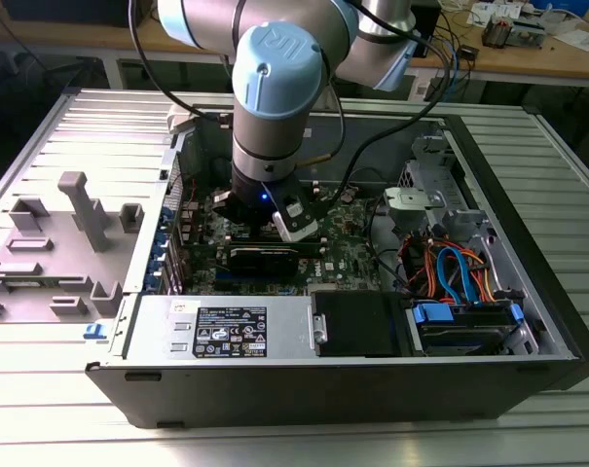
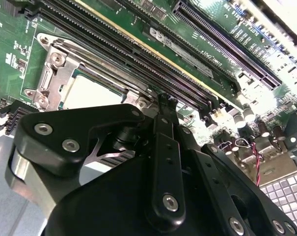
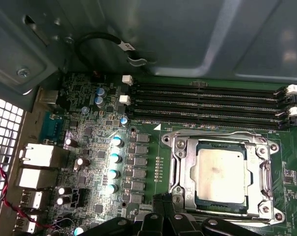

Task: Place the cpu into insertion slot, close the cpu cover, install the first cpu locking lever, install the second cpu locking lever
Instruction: 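Install the second cpu locking lever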

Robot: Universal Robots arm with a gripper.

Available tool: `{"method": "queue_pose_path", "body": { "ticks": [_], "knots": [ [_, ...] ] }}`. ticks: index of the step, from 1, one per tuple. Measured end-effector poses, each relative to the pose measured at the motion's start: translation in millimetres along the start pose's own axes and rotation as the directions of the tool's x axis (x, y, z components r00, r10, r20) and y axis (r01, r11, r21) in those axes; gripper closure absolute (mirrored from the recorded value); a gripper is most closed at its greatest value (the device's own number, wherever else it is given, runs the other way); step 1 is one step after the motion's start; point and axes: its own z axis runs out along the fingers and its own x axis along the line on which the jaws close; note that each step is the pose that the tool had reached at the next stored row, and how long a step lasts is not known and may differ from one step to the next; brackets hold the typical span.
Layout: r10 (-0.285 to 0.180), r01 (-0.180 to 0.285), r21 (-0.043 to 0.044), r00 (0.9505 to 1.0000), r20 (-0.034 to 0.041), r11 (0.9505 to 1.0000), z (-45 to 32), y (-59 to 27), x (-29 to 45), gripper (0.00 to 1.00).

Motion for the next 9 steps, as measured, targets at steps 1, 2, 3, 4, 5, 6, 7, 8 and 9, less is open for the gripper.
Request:
{"method": "queue_pose_path", "body": {
  "ticks": [1, 2, 3, 4, 5, 6, 7, 8, 9],
  "knots": [
    [0.000, 0.000, 0.0000, 1.0000, 0.0000, 1.0000, 0.3, 0.0, 0.0, 0.89],
    [0.000, 0.000, -0.0001, 1.0000, 0.0000, 1.0000, 0.8, 0.0, 0.0, 0.89],
    [0.000, 0.000, -0.0002, 1.0000, 0.0001, 1.0000, 1.2, 0.0, 0.0, 0.89],
    [0.000, 0.000, -0.0003, 1.0000, 0.0001, 1.0000, 1.6, -0.1, -0.1, 0.89],
    [0.000, 0.000, -0.0001, 1.0000, 0.0000, 1.0000, 1.9, -0.2, -0.1, 0.89],
    [0.000, 0.000, 0.0012, 1.0000, -0.0002, 1.0000, 2.0, -0.1, -0.1, 0.89],
    [0.001, -0.001, 0.0064, 1.0000, -0.0004, 1.0000, 2.1, -0.1, 0.0, 0.89],
    [0.001, -0.001, 0.0142, 1.0000, -0.0011, 0.9999, 2.1, -0.1, -0.1, 0.89],
    [0.002, -0.002, 0.0195, 1.0000, -0.0013, 0.9998, 2.1, 0.0, -0.2, 0.89]
  ]
}}
